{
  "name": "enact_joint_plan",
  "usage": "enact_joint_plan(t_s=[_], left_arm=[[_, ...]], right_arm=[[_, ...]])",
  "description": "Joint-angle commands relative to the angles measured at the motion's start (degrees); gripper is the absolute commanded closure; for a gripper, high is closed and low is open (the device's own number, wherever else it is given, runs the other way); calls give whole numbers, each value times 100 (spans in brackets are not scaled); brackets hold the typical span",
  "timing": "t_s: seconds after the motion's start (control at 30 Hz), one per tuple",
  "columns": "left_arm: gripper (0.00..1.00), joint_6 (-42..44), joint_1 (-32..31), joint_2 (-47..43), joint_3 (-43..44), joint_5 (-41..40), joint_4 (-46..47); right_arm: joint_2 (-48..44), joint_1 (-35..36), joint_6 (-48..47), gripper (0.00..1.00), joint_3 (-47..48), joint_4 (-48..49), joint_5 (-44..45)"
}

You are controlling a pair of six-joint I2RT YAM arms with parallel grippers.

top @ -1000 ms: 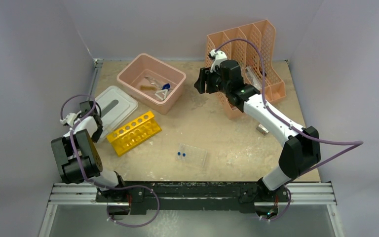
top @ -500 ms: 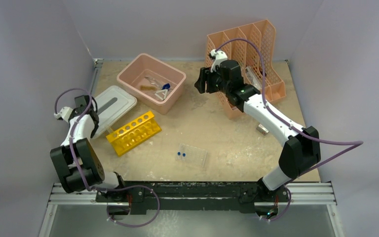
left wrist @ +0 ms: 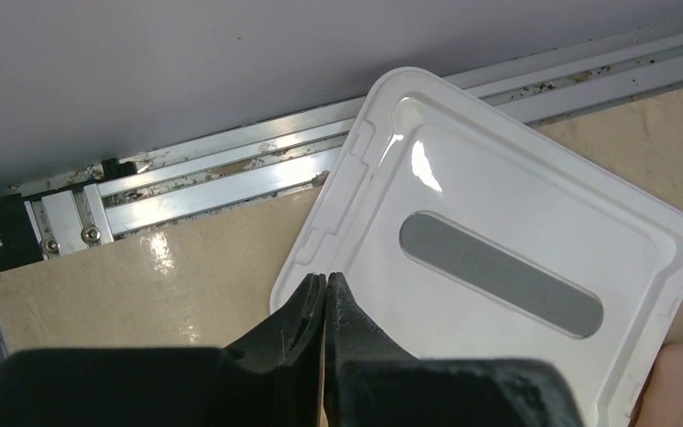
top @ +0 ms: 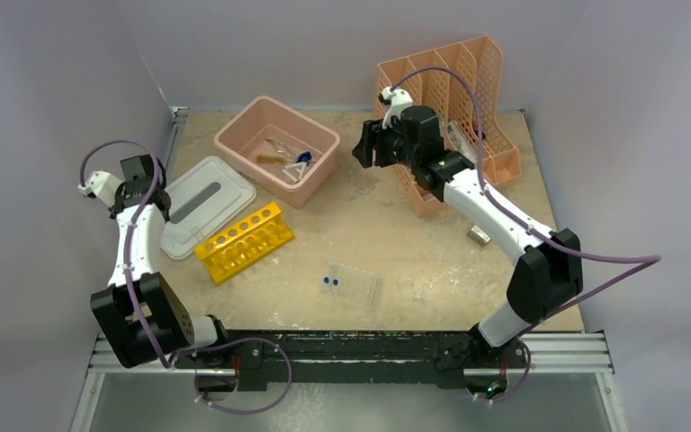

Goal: Organize the chemistry lab equipment

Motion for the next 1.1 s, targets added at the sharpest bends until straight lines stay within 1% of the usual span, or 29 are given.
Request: enact_joint_plan(t_s=[0.0, 0.1, 0.2, 0.37, 0.43, 0.53, 0.6, 0.67, 0.77, 0.93, 1.07], left_arm=[[100, 173, -9, 97, -22, 178, 311], [88, 387, 4, 365, 22, 607, 421], [77, 507, -1, 639, 96, 991, 481], [62, 528, 106, 939, 199, 1105, 600], [59, 582, 151, 1130, 376, 1077, 532], [58, 530, 173, 1425, 558, 999, 371], [55, 399, 191, 1535, 539, 895, 378], [53, 365, 227, 1610, 524, 843, 397], [52, 365, 226, 1761, 626, 814, 344], [52, 334, 230, 2046, 804, 1055, 360], [52, 427, 227, 2129, 956, 1005, 404]], right_arm=[[233, -7, -192, 38, 681, 256, -469], [630, 107, -278, 38, 1207, 42, -726], [1126, 519, -686, 38, 1866, -333, -644], [1909, 1261, -1196, 39, 2740, -805, -594], [2173, 1448, -1255, 40, 3012, -866, -702], [2648, 1718, -1324, 48, 3418, -926, -948], [2945, 1846, -1333, 53, 3660, -946, -1053], [3245, 1943, -1346, 56, 3952, -1011, -1052], [3652, 2002, -1352, 56, 4297, -1094, -896], [4166, 2011, -1255, 55, 4644, -1190, -636], [4265, 2008, -1148, 53, 4607, -1172, 78]])
